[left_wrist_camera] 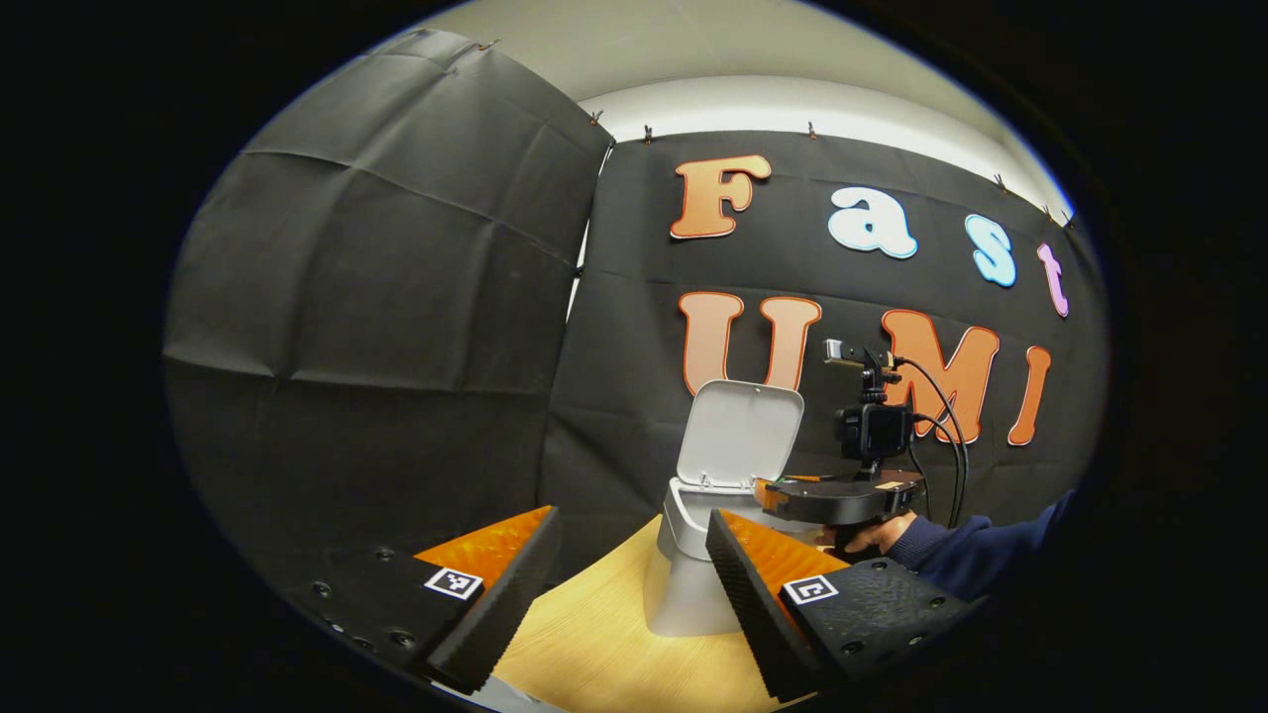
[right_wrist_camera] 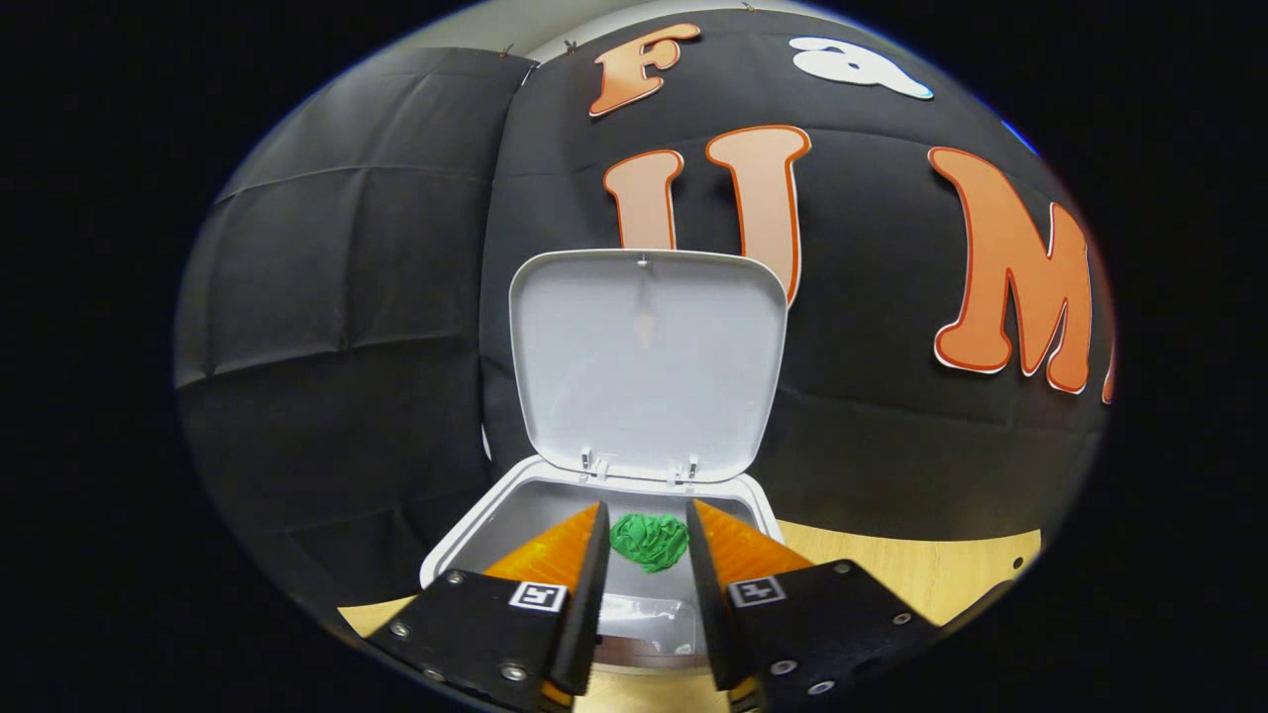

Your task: Press the lid of the desktop garbage bin to open it, pick up the crumpled paper on the desktop and throw it into the bin, then pick up the pop can on the desktop and drop it into the bin, and finally close the garbage bin lid.

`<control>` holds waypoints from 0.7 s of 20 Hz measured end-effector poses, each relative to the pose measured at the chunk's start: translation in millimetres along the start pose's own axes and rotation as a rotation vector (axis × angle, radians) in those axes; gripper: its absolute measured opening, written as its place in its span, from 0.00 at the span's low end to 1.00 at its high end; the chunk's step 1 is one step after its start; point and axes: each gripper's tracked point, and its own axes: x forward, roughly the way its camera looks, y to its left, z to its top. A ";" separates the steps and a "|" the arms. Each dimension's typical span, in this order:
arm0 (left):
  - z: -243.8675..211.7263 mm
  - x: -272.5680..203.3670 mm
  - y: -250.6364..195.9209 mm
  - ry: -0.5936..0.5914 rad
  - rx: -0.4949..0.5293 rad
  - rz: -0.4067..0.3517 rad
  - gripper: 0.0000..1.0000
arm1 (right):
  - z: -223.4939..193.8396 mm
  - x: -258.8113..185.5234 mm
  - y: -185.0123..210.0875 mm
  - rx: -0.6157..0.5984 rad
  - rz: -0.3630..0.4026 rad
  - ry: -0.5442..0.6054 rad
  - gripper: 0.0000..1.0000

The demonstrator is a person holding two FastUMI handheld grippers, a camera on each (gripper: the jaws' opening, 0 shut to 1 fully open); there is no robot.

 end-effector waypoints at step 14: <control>-27.9 22.8 -67.4 0.053 0.006 -0.120 0.94 | -0.1 -70.9 -76.0 0.044 -0.095 -0.107 0.94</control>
